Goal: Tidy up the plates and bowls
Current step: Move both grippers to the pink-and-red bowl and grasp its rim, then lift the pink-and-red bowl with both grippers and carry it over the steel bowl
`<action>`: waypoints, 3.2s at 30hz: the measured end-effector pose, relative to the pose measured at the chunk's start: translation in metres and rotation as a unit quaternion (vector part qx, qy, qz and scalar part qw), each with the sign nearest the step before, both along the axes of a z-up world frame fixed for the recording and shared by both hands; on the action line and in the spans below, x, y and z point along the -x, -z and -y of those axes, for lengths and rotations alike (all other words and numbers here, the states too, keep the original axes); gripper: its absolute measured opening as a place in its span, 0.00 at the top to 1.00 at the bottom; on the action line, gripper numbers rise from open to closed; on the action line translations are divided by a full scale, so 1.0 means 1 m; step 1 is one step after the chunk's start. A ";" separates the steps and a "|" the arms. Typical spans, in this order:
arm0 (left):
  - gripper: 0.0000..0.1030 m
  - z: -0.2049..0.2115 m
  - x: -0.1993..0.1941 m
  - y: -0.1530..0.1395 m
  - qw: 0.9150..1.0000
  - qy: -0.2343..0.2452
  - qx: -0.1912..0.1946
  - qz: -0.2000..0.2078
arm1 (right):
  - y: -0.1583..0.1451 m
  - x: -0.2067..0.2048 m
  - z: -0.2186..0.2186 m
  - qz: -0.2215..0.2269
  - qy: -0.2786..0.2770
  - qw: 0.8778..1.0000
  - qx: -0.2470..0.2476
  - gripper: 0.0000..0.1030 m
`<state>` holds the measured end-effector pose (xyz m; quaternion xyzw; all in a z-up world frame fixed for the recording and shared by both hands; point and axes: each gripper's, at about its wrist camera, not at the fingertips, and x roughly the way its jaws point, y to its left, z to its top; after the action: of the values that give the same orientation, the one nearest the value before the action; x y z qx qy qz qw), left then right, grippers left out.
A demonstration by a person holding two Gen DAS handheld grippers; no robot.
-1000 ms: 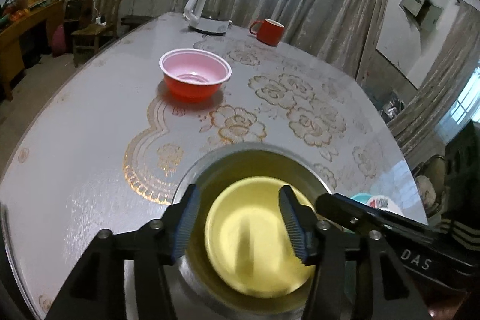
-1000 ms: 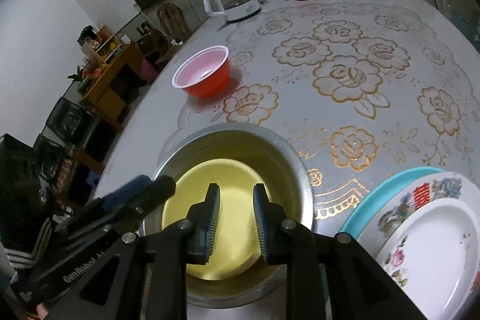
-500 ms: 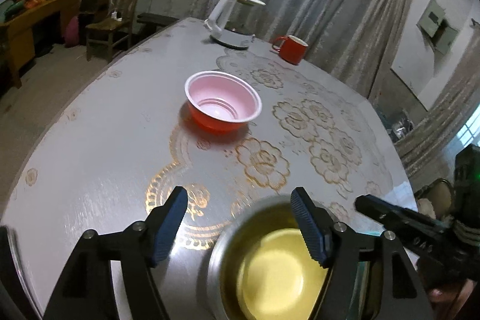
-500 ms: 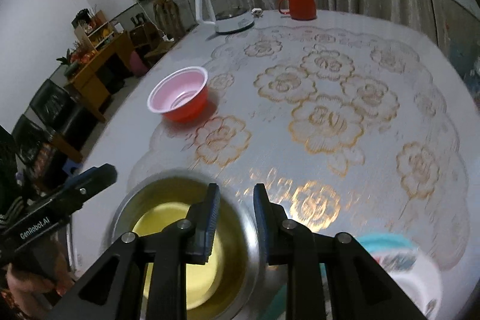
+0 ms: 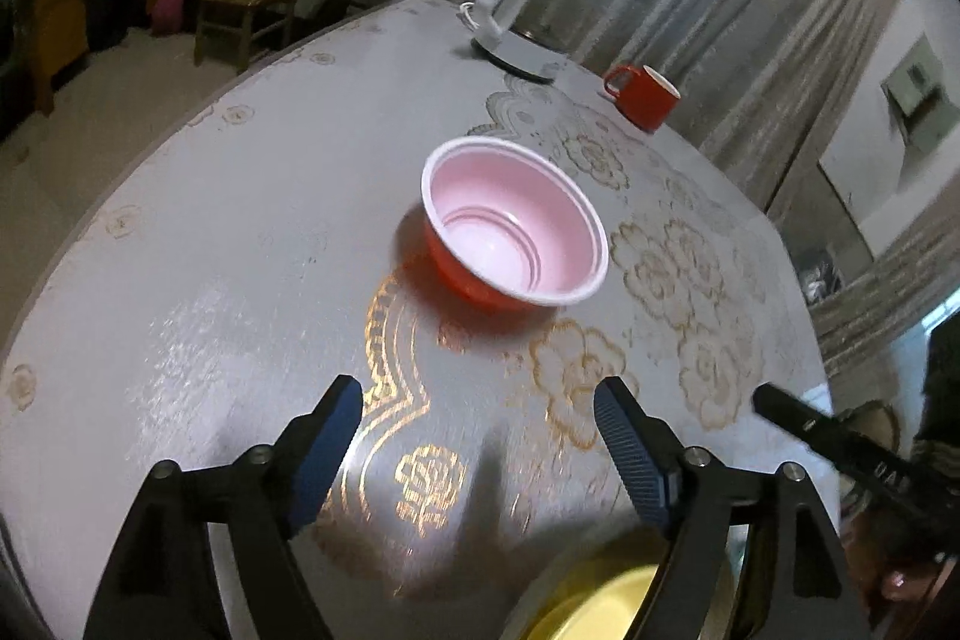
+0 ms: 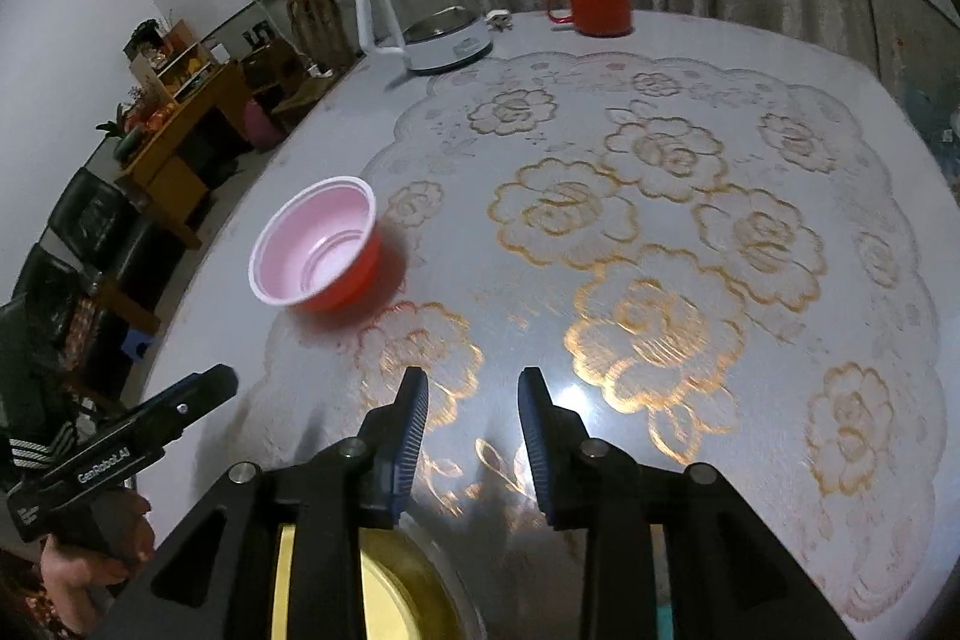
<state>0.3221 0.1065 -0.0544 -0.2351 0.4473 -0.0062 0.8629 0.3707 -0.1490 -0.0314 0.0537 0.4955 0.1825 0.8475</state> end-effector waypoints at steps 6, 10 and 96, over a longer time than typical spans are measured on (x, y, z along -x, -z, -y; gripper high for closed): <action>0.21 -0.007 -0.023 -0.002 1.000 -0.013 0.011 0.008 | 0.009 -0.030 -0.030 -0.028 -0.023 0.999 -0.007 0.69; 0.22 -0.011 -0.034 0.000 1.000 -0.019 0.018 0.014 | 0.017 -0.058 -0.040 -0.057 -0.018 0.997 -0.044 0.64; 0.76 0.084 0.098 -0.031 0.990 0.109 -0.009 0.093 | 0.011 0.093 0.017 -0.034 0.019 0.990 -0.135 0.91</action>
<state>0.2244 0.0229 -0.0233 -0.1758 0.3884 -0.1182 0.8968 0.2775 -0.1659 -0.0428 0.1832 0.4936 0.2292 0.8187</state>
